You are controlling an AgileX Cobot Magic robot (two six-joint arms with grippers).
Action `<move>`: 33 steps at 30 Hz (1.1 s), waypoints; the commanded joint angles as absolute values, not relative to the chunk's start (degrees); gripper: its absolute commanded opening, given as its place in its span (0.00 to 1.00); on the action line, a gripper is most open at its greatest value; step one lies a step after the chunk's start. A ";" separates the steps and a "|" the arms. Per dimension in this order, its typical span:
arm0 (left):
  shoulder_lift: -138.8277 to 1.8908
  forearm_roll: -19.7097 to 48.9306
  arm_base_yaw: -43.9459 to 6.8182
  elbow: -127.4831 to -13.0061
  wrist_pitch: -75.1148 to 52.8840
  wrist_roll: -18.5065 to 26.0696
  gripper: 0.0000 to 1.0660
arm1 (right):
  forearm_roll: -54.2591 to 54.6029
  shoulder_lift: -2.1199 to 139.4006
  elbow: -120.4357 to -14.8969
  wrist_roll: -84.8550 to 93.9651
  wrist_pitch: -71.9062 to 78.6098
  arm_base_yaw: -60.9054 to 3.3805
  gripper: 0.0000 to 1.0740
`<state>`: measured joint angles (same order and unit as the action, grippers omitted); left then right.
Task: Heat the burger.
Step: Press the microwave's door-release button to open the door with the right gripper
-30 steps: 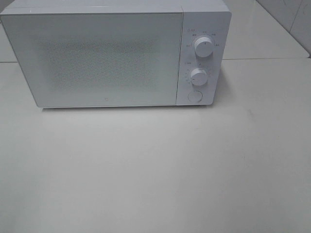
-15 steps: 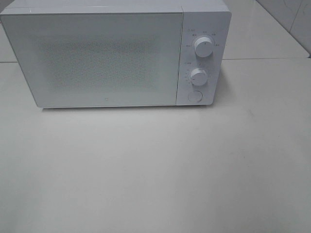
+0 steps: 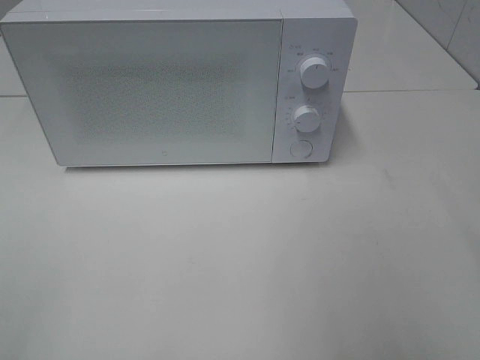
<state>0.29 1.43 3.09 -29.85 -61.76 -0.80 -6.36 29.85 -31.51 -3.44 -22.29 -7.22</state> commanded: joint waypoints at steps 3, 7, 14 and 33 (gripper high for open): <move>1.15 1.66 3.15 -29.68 -61.25 -0.97 0.94 | -6.53 35.18 -30.08 -4.58 -12.43 -6.88 0.71; 1.15 1.66 3.15 -29.68 -61.25 -0.97 0.94 | -6.36 40.16 -27.16 -4.58 -3.55 -6.88 0.71; 1.15 1.66 3.15 -29.68 -61.25 -0.97 0.94 | -6.53 46.70 -25.67 -4.98 5.16 -6.88 0.71; 1.15 1.66 3.15 -29.68 -61.25 -0.97 0.94 | -2.46 66.23 -18.28 0.46 43.66 -6.88 0.71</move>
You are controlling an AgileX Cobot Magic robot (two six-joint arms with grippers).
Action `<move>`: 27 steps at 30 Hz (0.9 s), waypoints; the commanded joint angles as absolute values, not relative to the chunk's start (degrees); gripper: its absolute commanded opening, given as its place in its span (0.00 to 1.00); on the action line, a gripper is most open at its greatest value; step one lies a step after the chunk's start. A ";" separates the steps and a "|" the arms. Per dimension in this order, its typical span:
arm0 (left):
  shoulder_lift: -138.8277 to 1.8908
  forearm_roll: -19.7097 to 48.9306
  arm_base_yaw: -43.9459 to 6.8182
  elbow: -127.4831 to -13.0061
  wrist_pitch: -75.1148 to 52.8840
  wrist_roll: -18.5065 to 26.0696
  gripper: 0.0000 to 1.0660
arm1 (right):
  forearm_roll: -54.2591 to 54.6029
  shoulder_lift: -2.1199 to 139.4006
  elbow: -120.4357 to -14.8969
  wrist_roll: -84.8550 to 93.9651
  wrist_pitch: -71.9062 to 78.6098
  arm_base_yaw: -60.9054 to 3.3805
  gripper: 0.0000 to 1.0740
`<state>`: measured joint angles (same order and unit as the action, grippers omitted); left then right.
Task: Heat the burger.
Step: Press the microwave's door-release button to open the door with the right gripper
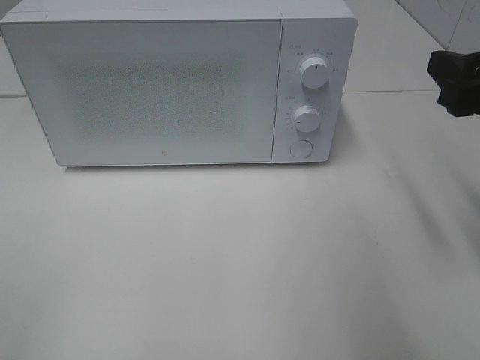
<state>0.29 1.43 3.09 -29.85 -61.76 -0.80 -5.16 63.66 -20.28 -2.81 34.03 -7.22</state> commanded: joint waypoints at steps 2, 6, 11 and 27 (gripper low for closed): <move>1.15 1.66 3.15 -29.68 -61.25 -0.97 0.94 | -0.92 67.38 -17.53 1.95 46.07 -6.88 0.71; 1.15 1.55 3.15 -29.68 -61.25 -0.97 0.94 | 5.61 72.19 -15.47 7.10 52.48 -6.88 0.71; 1.15 1.55 3.15 -29.68 -61.25 -0.97 0.94 | 9.57 76.32 -14.09 7.45 58.27 -9.00 0.71; 1.15 1.55 3.15 -29.68 -61.25 -0.97 0.94 | 30.48 90.36 -13.46 15.24 69.79 -33.23 0.71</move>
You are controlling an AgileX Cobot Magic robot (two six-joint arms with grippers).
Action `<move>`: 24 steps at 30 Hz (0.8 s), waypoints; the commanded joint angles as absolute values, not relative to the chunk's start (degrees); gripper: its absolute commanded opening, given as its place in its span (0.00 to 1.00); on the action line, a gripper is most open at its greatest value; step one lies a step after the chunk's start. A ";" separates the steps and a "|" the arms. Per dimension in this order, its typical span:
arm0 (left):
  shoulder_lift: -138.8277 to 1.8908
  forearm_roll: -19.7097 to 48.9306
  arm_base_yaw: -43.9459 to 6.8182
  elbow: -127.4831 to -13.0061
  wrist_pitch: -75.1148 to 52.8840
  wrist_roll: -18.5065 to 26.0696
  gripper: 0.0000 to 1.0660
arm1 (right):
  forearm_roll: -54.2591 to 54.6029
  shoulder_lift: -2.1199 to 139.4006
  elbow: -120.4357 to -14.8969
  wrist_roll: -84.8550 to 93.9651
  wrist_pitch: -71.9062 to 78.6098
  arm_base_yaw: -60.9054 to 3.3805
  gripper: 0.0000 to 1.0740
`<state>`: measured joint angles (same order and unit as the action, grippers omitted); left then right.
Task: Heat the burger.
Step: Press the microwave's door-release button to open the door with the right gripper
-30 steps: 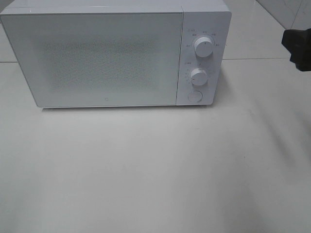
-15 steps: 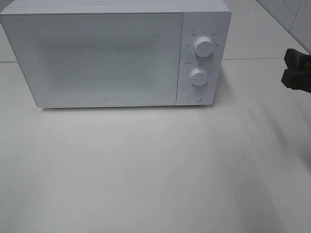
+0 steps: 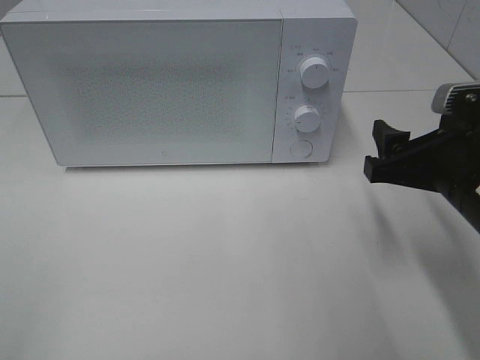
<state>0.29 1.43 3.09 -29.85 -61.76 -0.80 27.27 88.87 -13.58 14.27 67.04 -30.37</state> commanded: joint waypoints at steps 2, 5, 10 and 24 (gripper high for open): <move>1.15 1.55 3.15 -29.68 -61.25 -0.97 0.94 | 31.51 90.87 -13.46 15.24 70.02 -34.66 0.71; 1.15 1.55 3.15 -29.68 -61.25 -0.97 0.94 | 35.47 92.59 -13.87 15.47 70.30 -38.22 0.71; 1.15 1.49 3.15 -29.68 -61.25 -0.97 0.94 | 38.73 94.71 -15.36 15.70 69.96 -42.28 0.71; 1.15 1.43 3.15 -29.68 -61.25 -0.97 0.94 | 38.04 94.88 -16.10 -11.46 69.27 -42.86 0.68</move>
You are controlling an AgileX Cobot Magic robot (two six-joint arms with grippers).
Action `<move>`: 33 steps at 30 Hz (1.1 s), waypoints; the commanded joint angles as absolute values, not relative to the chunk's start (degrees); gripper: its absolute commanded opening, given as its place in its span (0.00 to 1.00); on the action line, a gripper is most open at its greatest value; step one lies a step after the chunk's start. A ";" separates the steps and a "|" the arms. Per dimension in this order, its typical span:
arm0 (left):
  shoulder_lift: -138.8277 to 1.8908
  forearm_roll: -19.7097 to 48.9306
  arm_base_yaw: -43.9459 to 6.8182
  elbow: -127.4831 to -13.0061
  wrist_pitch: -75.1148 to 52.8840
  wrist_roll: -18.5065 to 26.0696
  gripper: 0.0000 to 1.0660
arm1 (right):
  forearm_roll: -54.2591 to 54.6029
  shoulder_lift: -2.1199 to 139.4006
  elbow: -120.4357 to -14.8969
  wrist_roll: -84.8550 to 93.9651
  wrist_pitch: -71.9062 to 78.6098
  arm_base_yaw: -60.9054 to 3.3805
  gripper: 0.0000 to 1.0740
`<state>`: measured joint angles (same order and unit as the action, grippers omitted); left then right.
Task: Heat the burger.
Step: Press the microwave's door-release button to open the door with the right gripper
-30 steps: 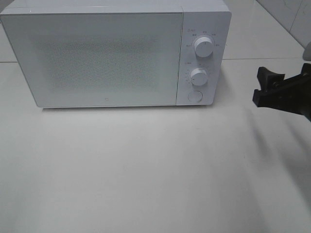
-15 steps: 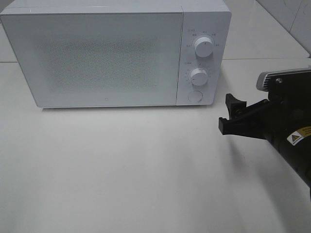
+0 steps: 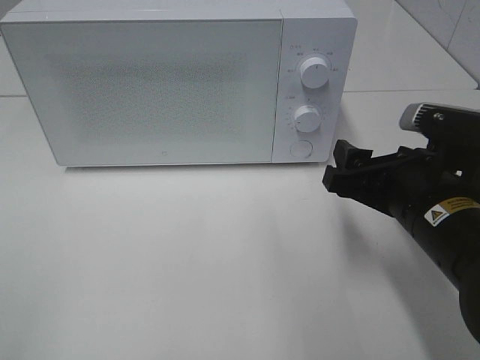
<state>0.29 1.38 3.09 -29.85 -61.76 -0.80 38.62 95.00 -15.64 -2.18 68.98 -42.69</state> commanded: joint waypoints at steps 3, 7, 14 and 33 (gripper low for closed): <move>1.15 1.43 3.15 -29.68 -61.25 -0.97 0.94 | 37.99 94.88 -16.10 -17.65 68.64 -42.86 0.66; 1.15 1.43 3.15 -29.68 -61.25 -0.97 0.94 | 36.84 94.88 -16.10 -29.97 67.21 -42.86 0.59; 1.15 1.43 3.15 -29.68 -61.25 -0.97 0.94 | 31.05 94.88 -16.10 -52.20 66.35 -42.86 0.34; 1.15 1.38 3.15 -29.68 -61.25 -0.97 0.94 | 35.98 96.09 -16.10 -72.82 63.77 -42.63 0.00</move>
<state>0.29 1.32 3.09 -29.85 -61.76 -0.80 35.47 95.34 -15.70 -72.08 63.88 -42.69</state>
